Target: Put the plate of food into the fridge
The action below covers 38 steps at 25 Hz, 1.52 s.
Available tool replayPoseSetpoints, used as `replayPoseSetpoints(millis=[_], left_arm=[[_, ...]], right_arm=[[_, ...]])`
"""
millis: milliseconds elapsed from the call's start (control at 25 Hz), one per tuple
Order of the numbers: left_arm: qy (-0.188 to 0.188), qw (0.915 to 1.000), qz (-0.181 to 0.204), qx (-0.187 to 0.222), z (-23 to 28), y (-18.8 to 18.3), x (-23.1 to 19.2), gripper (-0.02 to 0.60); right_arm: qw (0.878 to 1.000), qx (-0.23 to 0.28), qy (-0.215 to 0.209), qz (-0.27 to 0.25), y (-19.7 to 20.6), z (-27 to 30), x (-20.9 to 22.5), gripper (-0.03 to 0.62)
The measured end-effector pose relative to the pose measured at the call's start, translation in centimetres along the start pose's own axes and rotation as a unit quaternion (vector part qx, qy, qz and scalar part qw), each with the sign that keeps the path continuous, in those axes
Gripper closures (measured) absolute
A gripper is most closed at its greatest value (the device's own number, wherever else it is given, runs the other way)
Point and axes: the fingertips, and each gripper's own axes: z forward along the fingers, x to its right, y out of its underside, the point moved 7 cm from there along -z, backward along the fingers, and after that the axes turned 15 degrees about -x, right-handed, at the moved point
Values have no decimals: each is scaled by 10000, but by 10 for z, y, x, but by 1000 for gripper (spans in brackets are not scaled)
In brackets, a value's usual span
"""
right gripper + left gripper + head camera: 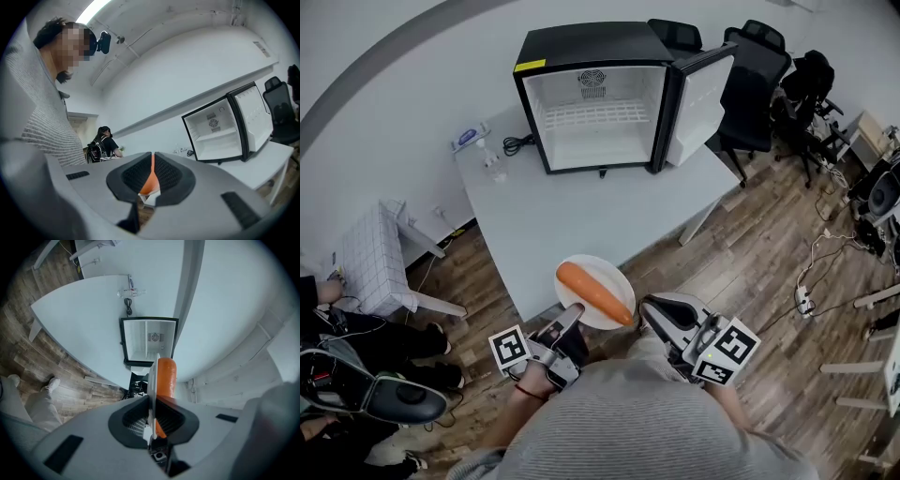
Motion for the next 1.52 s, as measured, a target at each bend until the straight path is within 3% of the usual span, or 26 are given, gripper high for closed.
replayPoseSetpoints(millis=[720, 1240, 1520], left_arm=[[82, 9973, -54, 734, 148, -103, 34, 541], [80, 9935, -63, 1135, 225, -129, 34, 541], [175, 9900, 27, 1401, 246, -142, 32, 541]], right_arm=[[9969, -178, -699, -309, -105, 28, 182, 577], [9924, -343, -1111, -403, -129, 19, 266, 577], [9861, -469, -1488, -574, -136, 21, 289, 577]])
